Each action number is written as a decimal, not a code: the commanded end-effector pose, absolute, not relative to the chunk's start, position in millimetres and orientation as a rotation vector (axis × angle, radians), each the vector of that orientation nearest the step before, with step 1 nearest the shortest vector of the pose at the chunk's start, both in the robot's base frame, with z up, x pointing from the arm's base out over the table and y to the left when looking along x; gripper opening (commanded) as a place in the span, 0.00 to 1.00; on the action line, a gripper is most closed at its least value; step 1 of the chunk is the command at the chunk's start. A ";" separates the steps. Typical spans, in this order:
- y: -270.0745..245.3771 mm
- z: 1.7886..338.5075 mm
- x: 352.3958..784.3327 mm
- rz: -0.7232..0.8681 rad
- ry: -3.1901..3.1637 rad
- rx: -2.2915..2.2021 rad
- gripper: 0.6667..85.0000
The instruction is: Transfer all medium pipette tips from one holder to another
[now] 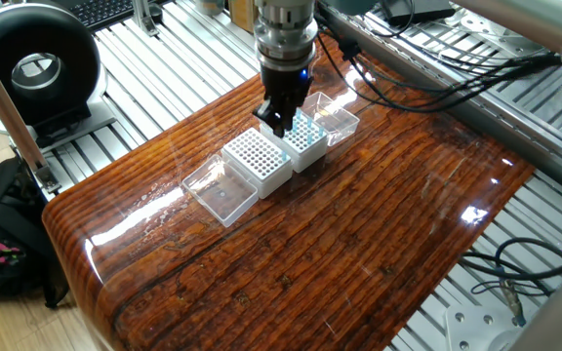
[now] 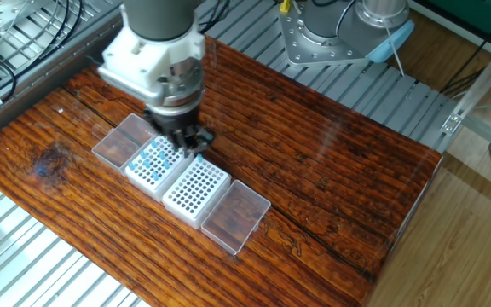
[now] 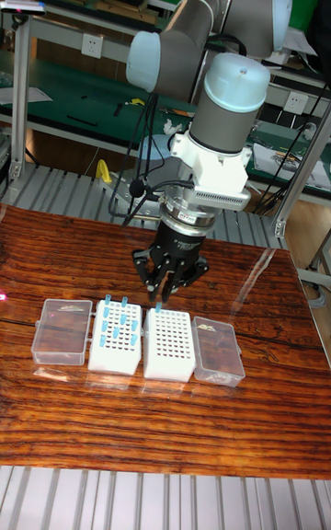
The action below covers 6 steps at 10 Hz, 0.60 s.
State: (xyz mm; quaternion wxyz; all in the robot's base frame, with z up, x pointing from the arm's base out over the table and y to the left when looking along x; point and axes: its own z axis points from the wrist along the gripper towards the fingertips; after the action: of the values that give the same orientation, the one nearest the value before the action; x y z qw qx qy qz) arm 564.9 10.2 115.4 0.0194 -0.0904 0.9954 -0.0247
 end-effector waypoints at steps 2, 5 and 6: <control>-5.4 103.2 604.4 -0.074 3.048 -0.284 0.32; -7.4 88.1 593.9 -0.055 3.078 -0.245 0.32; -8.5 86.4 591.5 -0.048 3.079 -0.240 0.32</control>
State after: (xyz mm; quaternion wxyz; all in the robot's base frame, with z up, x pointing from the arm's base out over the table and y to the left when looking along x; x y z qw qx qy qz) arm 592.2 -5.7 95.2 0.0277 -0.0857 0.9956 -0.0249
